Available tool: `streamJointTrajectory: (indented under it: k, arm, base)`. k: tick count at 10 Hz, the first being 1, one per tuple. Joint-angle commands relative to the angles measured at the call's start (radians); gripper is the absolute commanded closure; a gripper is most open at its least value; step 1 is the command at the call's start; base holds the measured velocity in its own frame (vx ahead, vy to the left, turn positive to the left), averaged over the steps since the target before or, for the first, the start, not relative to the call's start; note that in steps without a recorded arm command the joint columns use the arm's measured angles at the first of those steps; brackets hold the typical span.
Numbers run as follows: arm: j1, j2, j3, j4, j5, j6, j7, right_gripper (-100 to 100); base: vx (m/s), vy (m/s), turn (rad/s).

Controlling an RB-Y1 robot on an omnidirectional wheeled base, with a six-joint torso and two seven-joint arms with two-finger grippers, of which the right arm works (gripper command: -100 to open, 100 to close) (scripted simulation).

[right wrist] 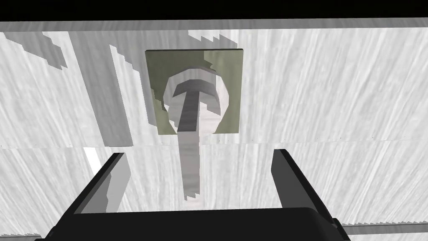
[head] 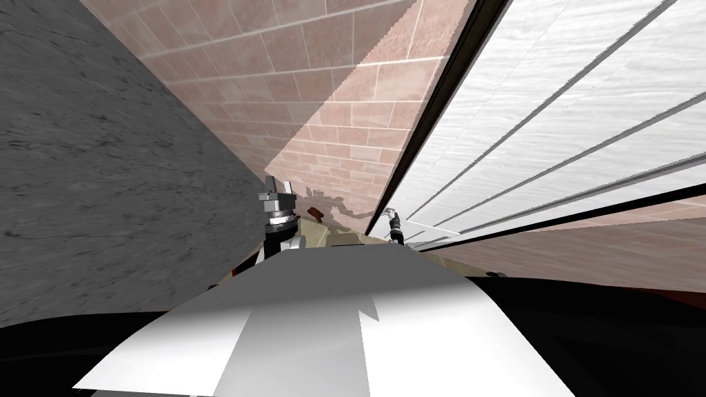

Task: Pull the door open

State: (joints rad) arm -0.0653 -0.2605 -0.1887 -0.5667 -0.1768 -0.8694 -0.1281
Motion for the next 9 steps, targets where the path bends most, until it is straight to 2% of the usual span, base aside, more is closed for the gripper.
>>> streamJointTrajectory:
  k: [1, 2, 7, 9]
  arm:
    - [0.000, 0.000, 0.000, 0.000, 0.000, 0.000, 0.000, -100]
    - [0.000, 0.000, 0.000, 0.000, 0.000, 0.000, 0.000, 100]
    - [0.000, 0.000, 0.000, 0.000, 0.000, 0.000, 0.000, 100]
    - [0.005, -0.007, 0.015, -0.001, 0.009, -0.003, -0.016, 100]
  base:
    - [0.067, -0.002, 0.011]
    - [-0.010, -0.002, -0.008]
    - [-0.012, 0.001, 0.001]
    - [-0.144, -0.025, 0.089]
